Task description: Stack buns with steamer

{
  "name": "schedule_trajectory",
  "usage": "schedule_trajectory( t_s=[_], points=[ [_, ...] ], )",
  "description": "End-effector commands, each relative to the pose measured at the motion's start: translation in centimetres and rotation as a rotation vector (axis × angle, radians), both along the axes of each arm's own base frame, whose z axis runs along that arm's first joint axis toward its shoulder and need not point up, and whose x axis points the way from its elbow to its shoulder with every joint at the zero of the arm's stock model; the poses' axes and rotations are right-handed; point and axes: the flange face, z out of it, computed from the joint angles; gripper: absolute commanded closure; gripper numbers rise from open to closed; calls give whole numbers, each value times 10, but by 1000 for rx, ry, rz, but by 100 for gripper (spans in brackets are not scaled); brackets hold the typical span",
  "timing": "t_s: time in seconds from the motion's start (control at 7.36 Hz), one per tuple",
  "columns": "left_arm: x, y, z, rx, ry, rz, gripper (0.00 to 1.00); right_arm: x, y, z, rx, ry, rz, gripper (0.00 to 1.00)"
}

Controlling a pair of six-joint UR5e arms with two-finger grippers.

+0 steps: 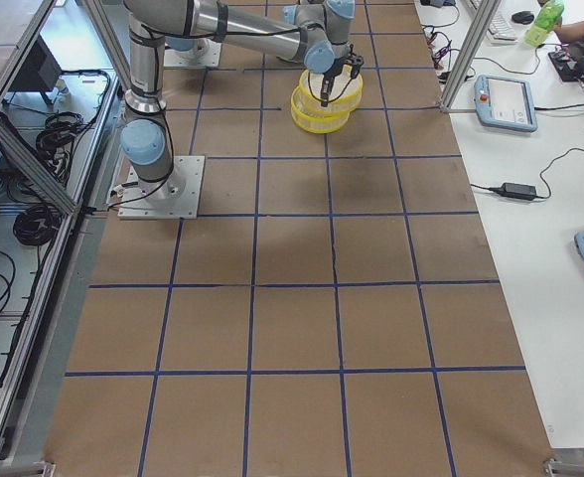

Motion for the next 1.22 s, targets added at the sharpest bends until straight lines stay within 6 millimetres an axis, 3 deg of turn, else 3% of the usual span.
schedule_trajectory(
  t_s=[0.0, 0.14, 0.27, 0.41, 0.54, 0.68, 1.09],
  points=[
    [1, -5, -47, 81, 12, 1, 7, 1, 2, -5, 16, 0, 7, 88],
    [2, -2, -54, 97, 10, -1, 7, 1, 2, -5, 20, -3, 7, 88],
    [4, -5, -49, 101, -2, -35, 22, 2, 3, -6, 27, -15, 6, 88],
    [5, -7, -46, 135, 47, -124, 62, 5, 4, -7, 35, -41, 3, 88],
    [5, -9, -44, 140, 59, -153, 89, 5, 5, -10, 39, -41, 3, 88],
    [5, -10, -44, 138, 62, -150, 99, 3, 8, -15, 48, -33, 7, 88],
    [3, -22, -27, 97, 83, -137, 100, 3, 10, -17, 54, -28, 10, 87]
  ],
)
